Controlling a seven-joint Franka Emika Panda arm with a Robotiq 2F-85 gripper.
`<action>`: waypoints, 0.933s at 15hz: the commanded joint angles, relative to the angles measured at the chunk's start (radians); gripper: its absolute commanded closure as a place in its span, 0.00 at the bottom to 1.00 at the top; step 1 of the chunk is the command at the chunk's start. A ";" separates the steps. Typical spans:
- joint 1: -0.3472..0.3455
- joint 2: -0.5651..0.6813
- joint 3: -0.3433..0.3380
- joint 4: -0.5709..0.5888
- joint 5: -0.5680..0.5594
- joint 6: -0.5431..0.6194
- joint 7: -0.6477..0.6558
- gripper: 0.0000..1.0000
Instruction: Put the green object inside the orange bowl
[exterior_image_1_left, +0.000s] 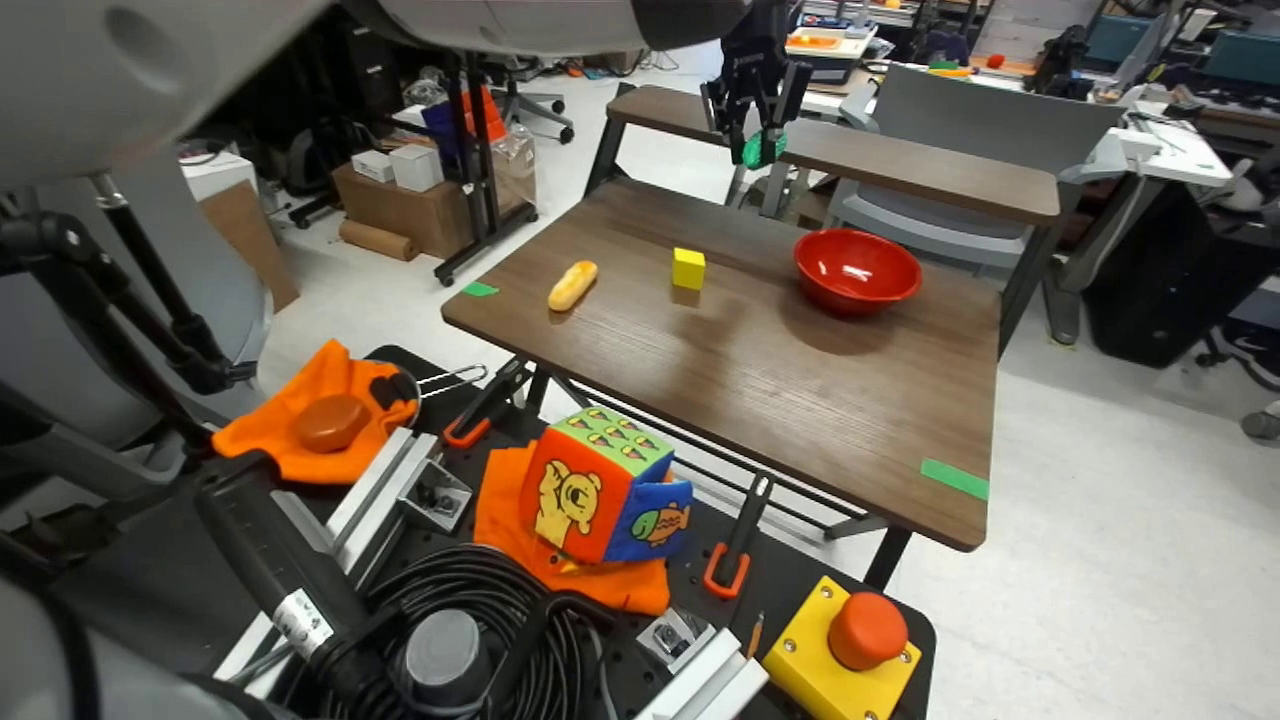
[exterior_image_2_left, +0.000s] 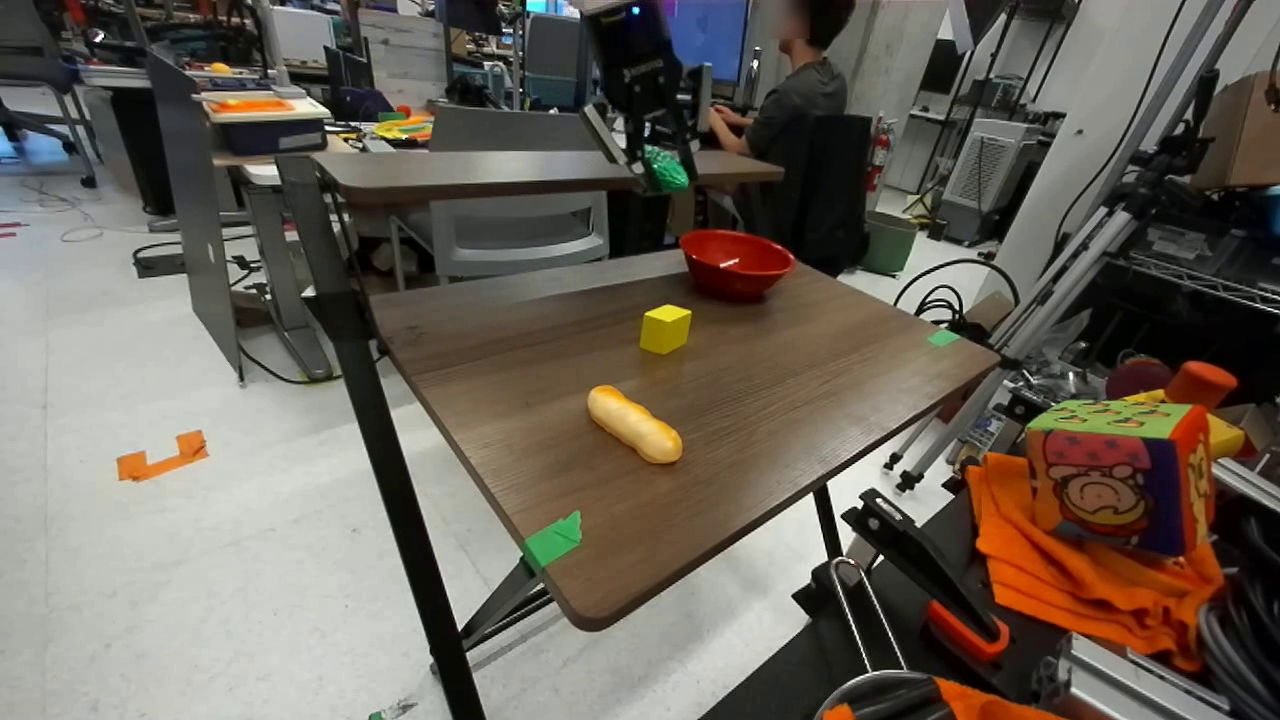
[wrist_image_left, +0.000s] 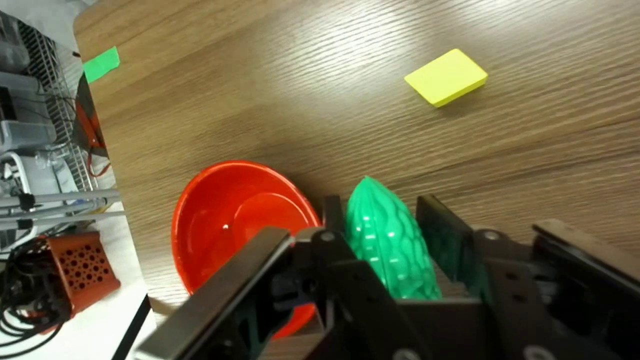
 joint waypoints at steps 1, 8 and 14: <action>-0.069 -0.017 0.017 -0.023 0.034 -0.053 -0.001 0.83; -0.153 0.042 0.005 0.016 0.045 -0.097 0.016 0.83; -0.166 0.088 -0.006 0.003 0.037 -0.085 0.053 0.83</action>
